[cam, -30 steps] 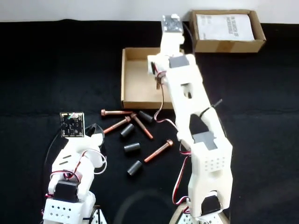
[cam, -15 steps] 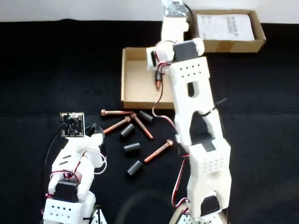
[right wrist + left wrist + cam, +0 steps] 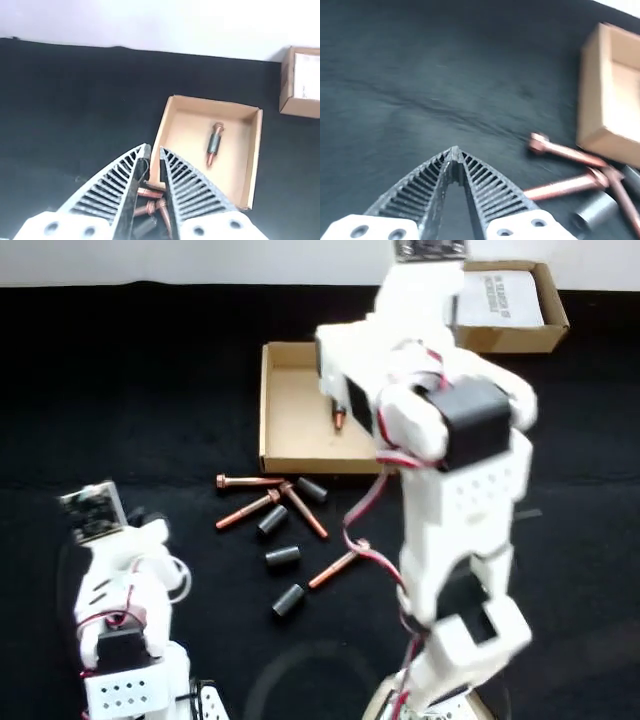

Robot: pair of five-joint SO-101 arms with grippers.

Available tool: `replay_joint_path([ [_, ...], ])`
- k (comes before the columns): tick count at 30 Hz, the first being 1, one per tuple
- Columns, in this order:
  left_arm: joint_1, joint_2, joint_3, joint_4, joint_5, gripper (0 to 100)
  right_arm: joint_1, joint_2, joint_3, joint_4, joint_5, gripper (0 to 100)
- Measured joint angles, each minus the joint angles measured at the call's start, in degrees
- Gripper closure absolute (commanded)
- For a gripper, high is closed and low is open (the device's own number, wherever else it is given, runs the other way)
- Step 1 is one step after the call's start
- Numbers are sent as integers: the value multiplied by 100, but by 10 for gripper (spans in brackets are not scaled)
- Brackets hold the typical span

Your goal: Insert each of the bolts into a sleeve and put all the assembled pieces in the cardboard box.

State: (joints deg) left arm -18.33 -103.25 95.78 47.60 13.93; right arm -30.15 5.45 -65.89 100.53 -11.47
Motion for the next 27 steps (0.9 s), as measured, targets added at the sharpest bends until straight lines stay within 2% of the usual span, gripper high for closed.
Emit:
replay_joint_path([
  [3, -484, 0, 0, 26, 0, 990, -343, -993, 1125, 0, 0, 977],
  [8, -615, 0, -396, 721, 0, 990, -826, -2743, 3569, 0, 0, 977],
  [12, -448, 0, -879, 1582, 0, 990, -826, -3947, 5512, 0, 0, 977],
  [16, -325, 0, -1055, 1899, -273, 990, -615, -4800, 7191, -70, -79, 977],
  [21, -176, -9, -1389, 2189, -932, 986, 229, -4914, 8571, -545, -958, 977],
  [27, -149, -62, -1943, 2778, -1178, 832, 633, -4475, 9301, -1196, -2505, 977],
])
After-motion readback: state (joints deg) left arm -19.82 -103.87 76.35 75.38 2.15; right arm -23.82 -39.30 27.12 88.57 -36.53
